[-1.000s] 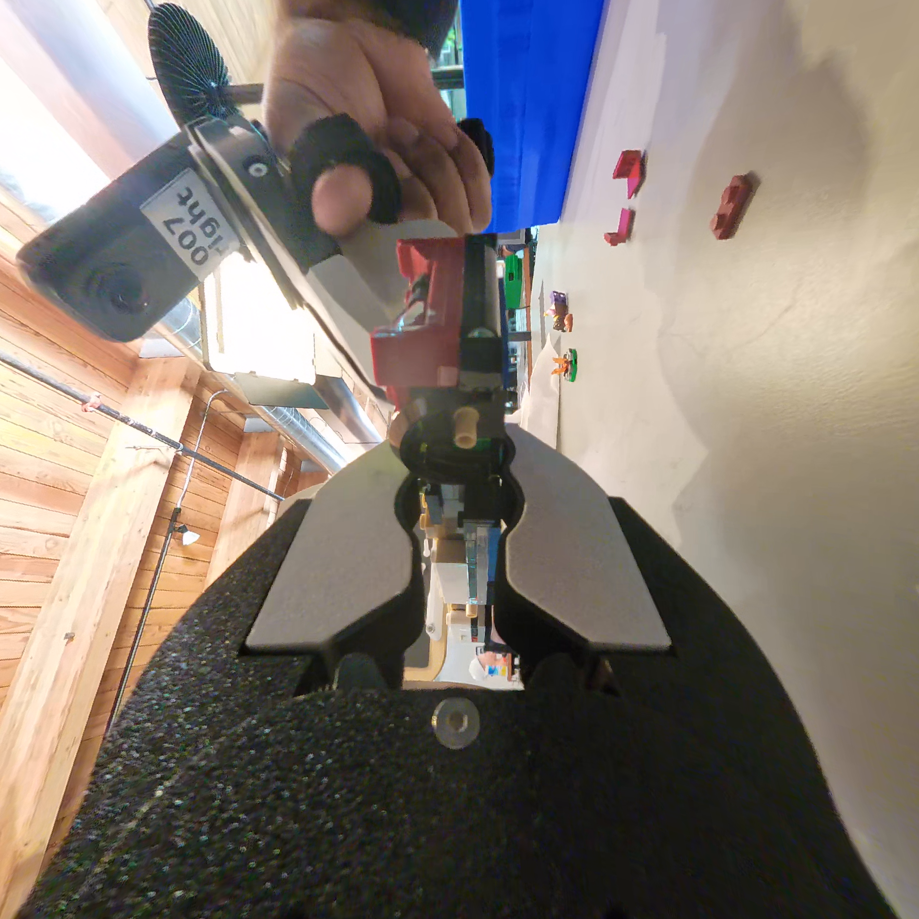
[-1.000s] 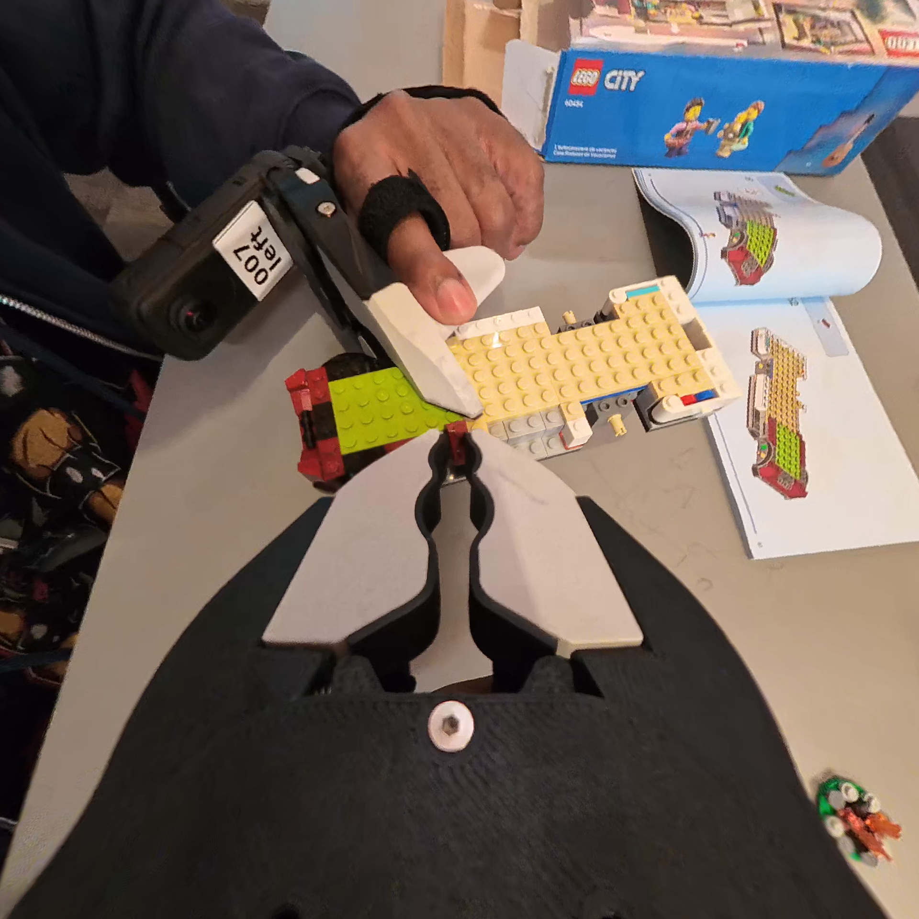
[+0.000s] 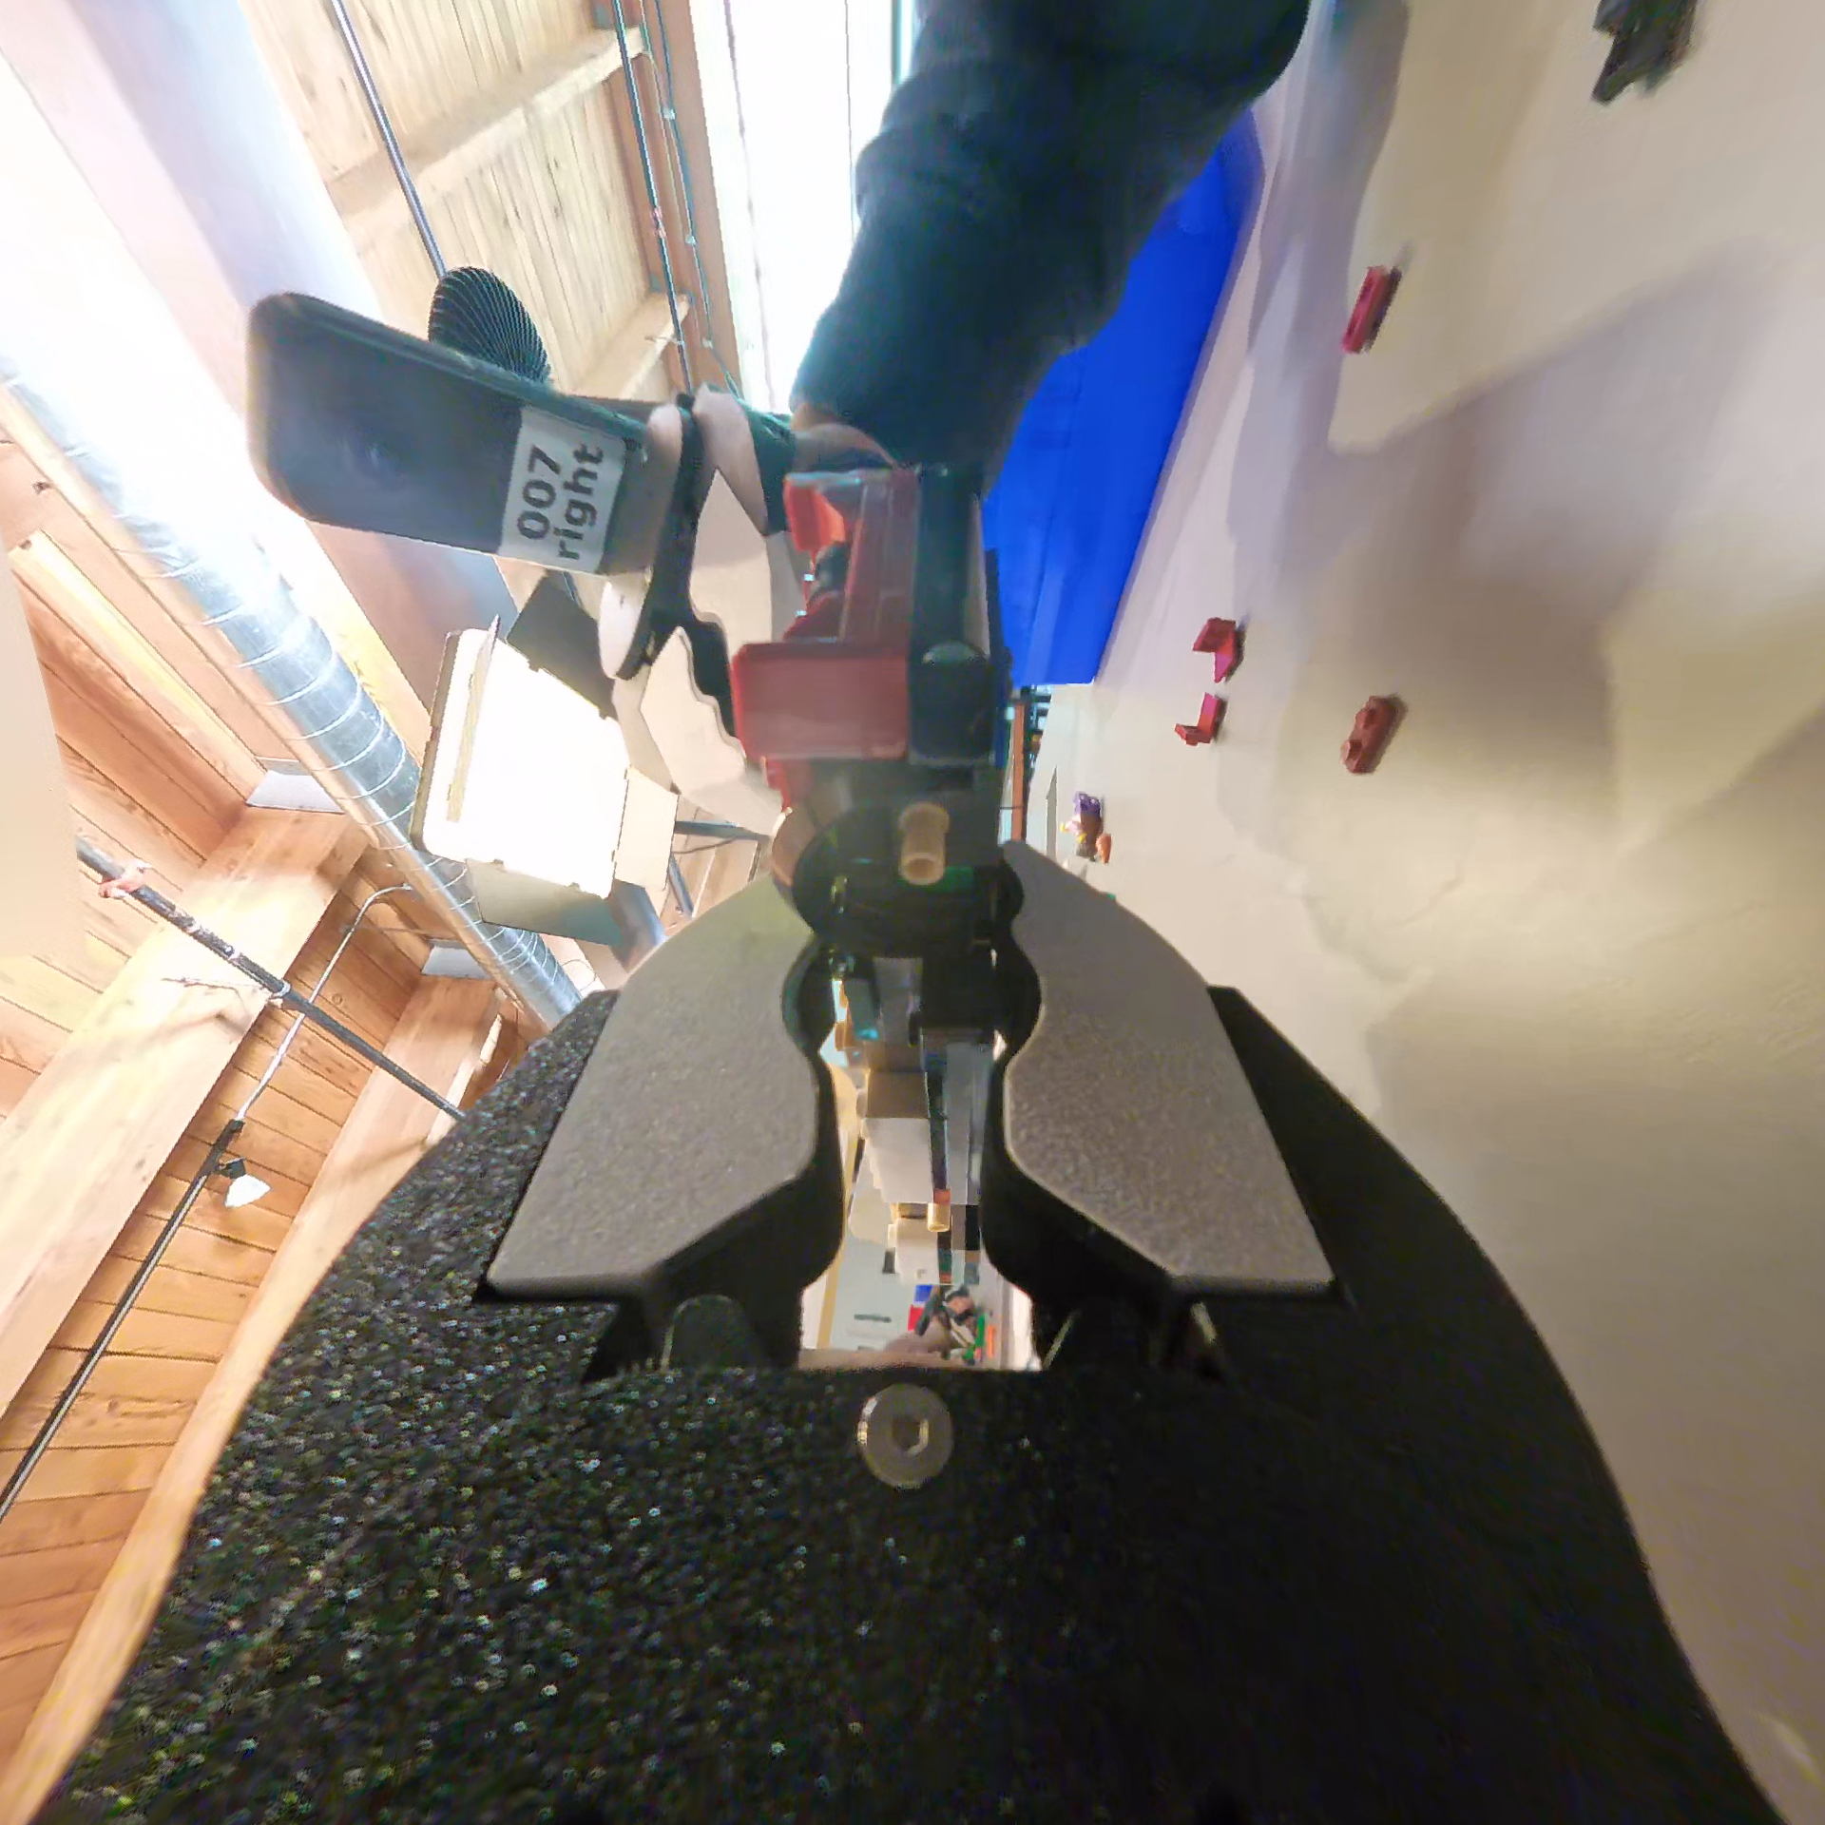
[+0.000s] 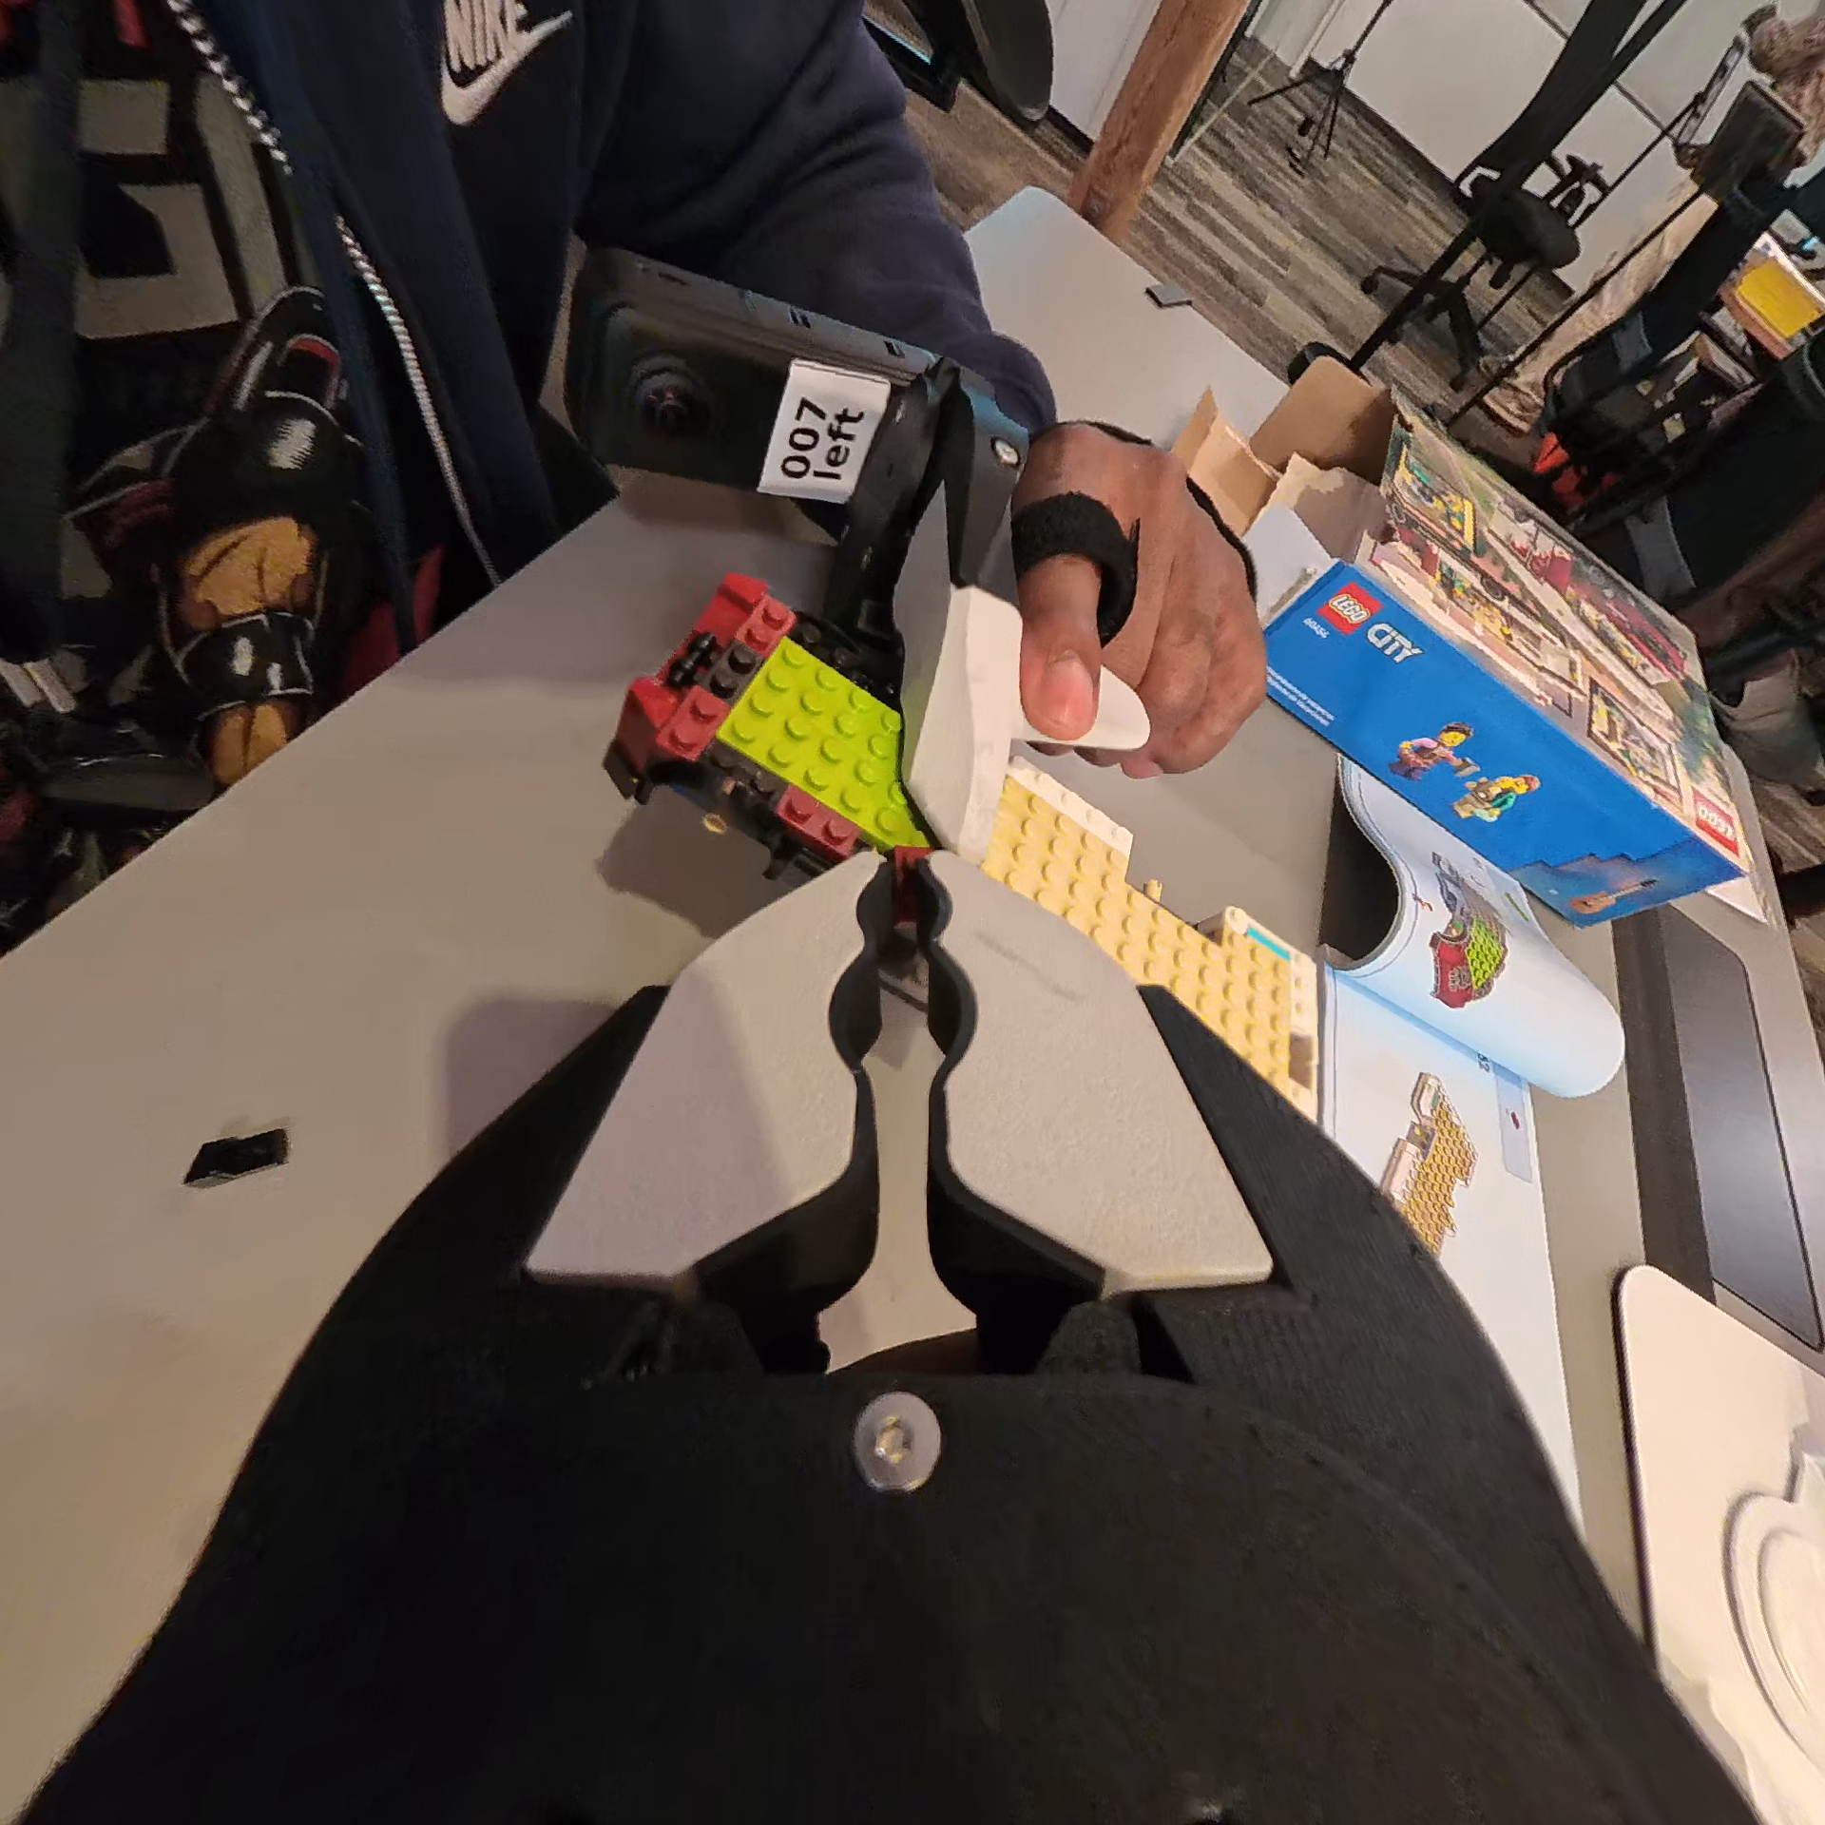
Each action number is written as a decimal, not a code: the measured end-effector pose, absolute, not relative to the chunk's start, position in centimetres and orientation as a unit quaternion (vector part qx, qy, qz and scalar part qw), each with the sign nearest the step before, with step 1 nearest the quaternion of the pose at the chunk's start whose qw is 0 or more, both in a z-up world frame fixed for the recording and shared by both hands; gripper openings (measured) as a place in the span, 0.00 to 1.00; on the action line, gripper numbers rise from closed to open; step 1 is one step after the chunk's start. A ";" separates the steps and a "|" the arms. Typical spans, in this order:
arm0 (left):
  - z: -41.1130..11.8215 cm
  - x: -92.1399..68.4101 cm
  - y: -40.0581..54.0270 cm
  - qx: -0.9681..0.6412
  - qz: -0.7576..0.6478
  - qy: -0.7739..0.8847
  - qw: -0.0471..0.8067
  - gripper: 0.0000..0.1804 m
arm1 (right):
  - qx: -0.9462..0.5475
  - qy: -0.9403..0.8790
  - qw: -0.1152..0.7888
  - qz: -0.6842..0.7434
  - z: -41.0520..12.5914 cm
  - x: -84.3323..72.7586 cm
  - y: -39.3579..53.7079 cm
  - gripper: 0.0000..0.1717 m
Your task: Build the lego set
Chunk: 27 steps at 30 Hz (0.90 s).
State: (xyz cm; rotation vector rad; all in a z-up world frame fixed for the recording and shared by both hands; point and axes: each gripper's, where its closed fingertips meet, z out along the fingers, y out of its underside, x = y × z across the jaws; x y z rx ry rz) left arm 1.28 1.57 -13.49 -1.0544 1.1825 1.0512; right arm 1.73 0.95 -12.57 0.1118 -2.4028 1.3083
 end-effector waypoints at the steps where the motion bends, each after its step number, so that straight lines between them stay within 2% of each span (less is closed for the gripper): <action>1: -13.4 1.5 1.5 -0.450 0.445 0.506 0.586 0.16 | 0.044 -0.857 0.196 0.474 -12.4 1.9 0.8 0.02; 11: -13.2 2.2 1.1 -0.448 0.434 0.504 0.597 0.16 | 0.065 -0.846 0.166 0.503 -12.0 3.1 0.2 0.00; 14: -13.8 1.6 1.3 -0.460 0.435 0.505 0.587 0.16 | 0.049 -0.852 0.187 0.487 -12.2 2.2 0.8 0.00; 19: -14.5 -0.9 1.7 -0.490 0.449 0.491 0.563 0.15 | -0.052 -0.855 0.280 0.434 -12.3 -1.2 4.4 0.00; 23: -14.7 -1.9 1.8 -0.502 0.455 0.484 0.554 0.15 | -0.167 -0.856 0.309 0.378 -13.9 -0.7 8.3 0.05; 24: -14.7 -1.9 1.8 -0.503 0.456 0.484 0.553 0.15 | -0.193 -0.852 0.306 0.378 -14.3 0.3 9.0 0.08; 27: -14.9 -1.5 1.8 -0.501 0.449 0.489 0.555 0.16 | -0.239 -0.846 0.269 0.393 -16.2 4.8 9.8 0.09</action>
